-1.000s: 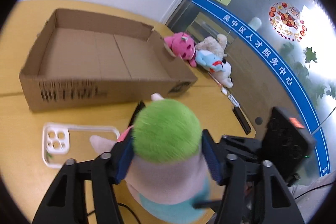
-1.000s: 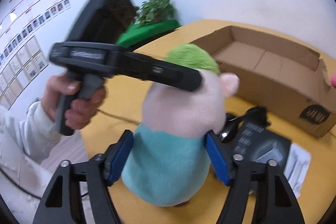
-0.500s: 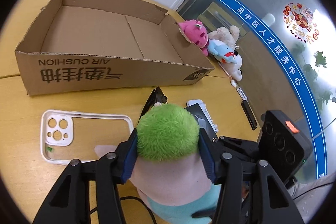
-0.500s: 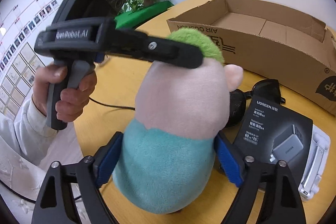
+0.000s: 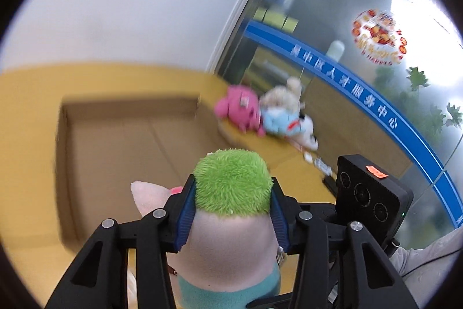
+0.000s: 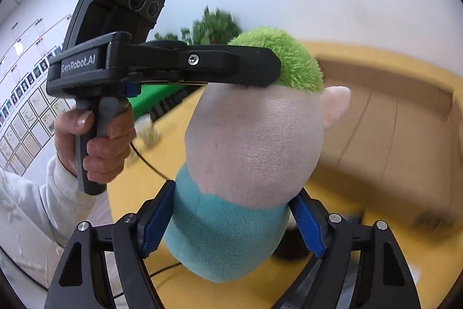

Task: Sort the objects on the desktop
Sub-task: 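Grasp the pig plush with both tools and lift it toward the box, then lower the pig plush into the cardboard box and open both tools, then grasp the black UGREEN charger box with both tools and lift it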

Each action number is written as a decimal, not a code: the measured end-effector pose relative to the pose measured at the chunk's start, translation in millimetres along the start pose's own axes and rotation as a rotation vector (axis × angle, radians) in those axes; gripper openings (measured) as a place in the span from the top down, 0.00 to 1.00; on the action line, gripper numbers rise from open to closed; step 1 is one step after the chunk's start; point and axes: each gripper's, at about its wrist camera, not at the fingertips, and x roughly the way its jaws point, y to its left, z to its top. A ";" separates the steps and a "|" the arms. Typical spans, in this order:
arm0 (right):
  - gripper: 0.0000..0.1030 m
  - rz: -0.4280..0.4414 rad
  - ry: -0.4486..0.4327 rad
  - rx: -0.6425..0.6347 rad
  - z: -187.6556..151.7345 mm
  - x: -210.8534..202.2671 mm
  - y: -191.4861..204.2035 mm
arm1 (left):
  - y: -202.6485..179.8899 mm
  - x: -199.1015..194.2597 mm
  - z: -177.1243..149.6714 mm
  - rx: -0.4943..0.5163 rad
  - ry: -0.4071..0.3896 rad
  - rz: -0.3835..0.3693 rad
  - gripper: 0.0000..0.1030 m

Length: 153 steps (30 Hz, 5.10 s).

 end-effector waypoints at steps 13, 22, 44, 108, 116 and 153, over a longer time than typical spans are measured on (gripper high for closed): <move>0.27 -0.001 -0.157 -0.116 194.7 -2.9 -52.0 | 43.9 -1.3 169.5 0.120 -0.137 0.076 0.56; 0.27 0.057 -0.090 -0.012 223.1 67.6 -111.5 | 148.8 57.8 181.9 -0.051 -0.050 0.088 0.56; 0.27 0.146 0.257 0.351 140.2 246.6 -218.1 | 330.8 191.9 86.3 -0.494 0.263 0.244 0.56; 0.00 -0.165 0.079 0.283 -108.8 -51.2 -127.3 | 221.6 161.9 -19.4 -0.547 0.350 0.405 0.27; 0.00 -0.091 0.200 0.141 -131.9 -30.8 -99.4 | 168.9 99.8 -18.6 -0.377 0.245 0.365 0.27; 0.01 -0.109 0.268 -0.051 -179.2 -14.9 -39.6 | -20.0 120.2 -202.0 -0.311 0.451 -0.057 0.39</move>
